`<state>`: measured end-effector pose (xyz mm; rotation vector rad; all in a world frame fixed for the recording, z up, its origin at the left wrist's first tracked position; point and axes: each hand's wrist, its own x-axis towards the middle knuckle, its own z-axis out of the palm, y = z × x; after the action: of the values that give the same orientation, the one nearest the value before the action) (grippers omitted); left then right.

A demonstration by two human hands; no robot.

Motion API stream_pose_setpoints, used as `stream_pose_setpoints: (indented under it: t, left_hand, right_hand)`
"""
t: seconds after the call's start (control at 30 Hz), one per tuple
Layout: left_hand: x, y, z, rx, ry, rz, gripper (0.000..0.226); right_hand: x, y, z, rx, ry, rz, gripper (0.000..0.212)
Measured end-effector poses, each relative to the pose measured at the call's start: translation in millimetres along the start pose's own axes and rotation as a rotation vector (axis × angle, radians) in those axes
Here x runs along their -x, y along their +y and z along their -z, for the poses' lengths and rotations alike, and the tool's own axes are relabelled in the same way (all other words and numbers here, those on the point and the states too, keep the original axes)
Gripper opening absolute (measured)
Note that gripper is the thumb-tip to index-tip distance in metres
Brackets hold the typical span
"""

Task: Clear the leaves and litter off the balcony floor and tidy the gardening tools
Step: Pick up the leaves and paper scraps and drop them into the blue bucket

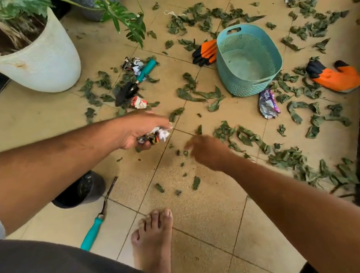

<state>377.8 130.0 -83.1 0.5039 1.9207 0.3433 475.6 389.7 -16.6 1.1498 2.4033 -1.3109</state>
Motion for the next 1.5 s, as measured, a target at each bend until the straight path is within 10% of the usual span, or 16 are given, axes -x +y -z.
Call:
stream_pose_setpoints:
  t: [0.17, 0.3, 0.47, 0.73, 1.17, 1.33, 1.5]
  left_hand:
    - [-31.7, 123.0, 140.3, 0.156, 0.07, -0.097, 0.06]
    - [-57.3, 116.9, 174.9, 0.197, -0.034, -0.006, 0.032]
    - [-66.6, 83.8, 185.7, 0.336, 0.066, 0.079, 0.03]
    - [-77.6, 80.8, 193.6, 0.405, 0.257, 0.031, 0.027]
    - [-129.9, 86.9, 171.7, -0.468, 0.277, -0.279, 0.082]
    - [-152.3, 117.7, 177.8, -0.635, 0.214, -0.396, 0.069]
    - [-163.9, 151.1, 169.5, -0.665, 0.07, -0.426, 0.053]
  right_hand:
    - [12.7, 30.0, -62.6, -0.026, -0.541, -0.278, 0.021]
    - [-9.8, 22.9, -78.5, -0.523, -0.488, -0.464, 0.016]
    - [-32.6, 7.8, -70.7, -0.923, 0.099, -0.299, 0.036]
    - [-15.3, -35.2, -136.6, -0.76, -0.486, -0.306, 0.031]
    - [-36.9, 9.1, -53.6, -1.107, 0.498, -0.316, 0.031]
    - [-13.5, 51.6, -18.5, -0.434, 1.001, -0.501, 0.025]
    - [-6.6, 99.5, -5.8, -0.044, 0.837, -0.627, 0.039]
